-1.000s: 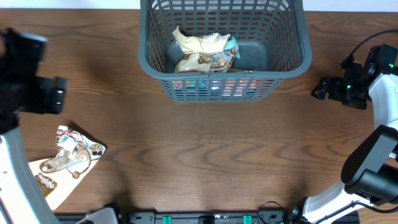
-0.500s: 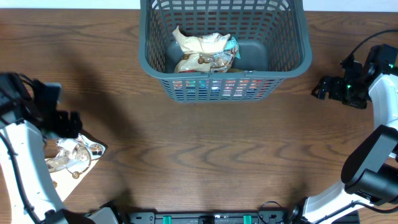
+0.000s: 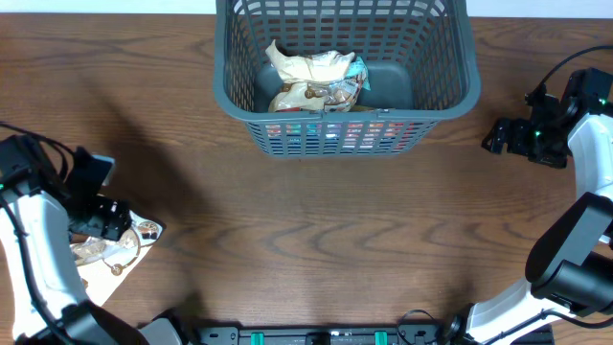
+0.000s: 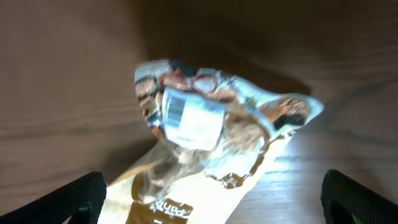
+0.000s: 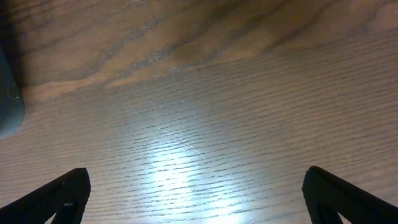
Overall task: Pack container
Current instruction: 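Grasp the last dried-mushroom pouch at front left with left gripper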
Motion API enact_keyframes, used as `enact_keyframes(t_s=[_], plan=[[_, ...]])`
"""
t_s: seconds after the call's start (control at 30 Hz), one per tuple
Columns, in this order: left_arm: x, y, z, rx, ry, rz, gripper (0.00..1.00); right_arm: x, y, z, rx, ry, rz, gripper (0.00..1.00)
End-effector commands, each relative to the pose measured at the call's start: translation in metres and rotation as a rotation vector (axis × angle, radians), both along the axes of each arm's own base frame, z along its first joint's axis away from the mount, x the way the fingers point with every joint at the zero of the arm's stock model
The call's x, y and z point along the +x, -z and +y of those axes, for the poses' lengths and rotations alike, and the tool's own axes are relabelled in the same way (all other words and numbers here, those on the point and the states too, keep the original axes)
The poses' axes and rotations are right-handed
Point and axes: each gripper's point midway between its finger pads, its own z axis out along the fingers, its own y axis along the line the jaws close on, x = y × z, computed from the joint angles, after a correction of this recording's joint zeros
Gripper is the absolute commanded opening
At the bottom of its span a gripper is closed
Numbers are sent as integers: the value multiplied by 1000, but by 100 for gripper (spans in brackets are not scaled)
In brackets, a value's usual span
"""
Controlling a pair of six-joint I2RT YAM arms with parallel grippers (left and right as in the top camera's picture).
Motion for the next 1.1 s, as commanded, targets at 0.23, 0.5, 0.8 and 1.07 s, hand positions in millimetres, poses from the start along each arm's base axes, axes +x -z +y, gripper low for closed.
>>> enact_keyframes(t_s=[0.23,0.5,0.8,1.07], plan=[[-13,31,6,-57,-5,108,99,0,-1,-3,-31,-13,3,99],[-33,59,7,-95,-17,162,99,-4,0,-9,-68,-3,24,99],[-38,94,13,-70,-38,126,90,-4,0,-9,-68,-3,24,99],[-37,116,12,-77,-37,117,73,-8,1,-8,-60,-4,41,99]])
